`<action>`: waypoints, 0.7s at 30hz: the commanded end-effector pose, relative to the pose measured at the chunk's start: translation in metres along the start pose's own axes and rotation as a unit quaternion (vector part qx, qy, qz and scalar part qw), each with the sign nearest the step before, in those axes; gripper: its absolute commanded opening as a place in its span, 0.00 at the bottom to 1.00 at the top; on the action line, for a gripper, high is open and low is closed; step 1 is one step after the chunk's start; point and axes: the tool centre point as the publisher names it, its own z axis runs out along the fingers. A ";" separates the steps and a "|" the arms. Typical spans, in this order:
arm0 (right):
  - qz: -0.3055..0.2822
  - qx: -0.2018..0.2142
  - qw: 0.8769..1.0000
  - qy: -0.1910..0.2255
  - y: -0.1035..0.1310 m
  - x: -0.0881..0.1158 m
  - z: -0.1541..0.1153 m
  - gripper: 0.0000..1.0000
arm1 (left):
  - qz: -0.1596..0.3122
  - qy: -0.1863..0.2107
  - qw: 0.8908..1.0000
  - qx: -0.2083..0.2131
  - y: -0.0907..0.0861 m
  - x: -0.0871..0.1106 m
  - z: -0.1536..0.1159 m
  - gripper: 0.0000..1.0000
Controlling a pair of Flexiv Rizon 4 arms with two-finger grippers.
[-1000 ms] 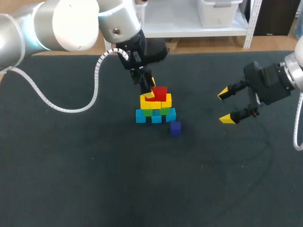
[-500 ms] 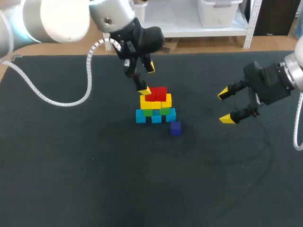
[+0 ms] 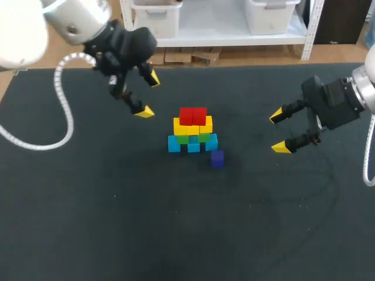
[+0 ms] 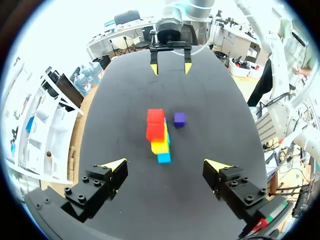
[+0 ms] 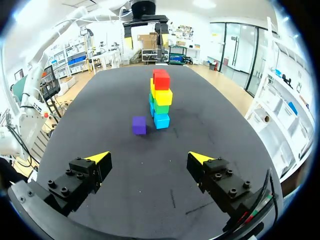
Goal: Place the blue cubes, place green cubes on the blue cubes, place the yellow cubes on the green cubes, then place the red cubes on the yellow cubes, and place purple cube on the red cubes.
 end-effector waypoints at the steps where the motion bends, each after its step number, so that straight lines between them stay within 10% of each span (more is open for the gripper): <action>1: -0.001 0.000 1.000 -0.001 -0.001 0.000 0.001 1.00 | -0.010 -0.033 0.998 -0.048 -0.029 0.021 -0.014 1.00; 21: -0.001 0.000 1.000 -0.001 -0.001 0.000 0.001 1.00 | -0.021 -0.049 0.997 -0.057 -0.041 0.084 -0.049 1.00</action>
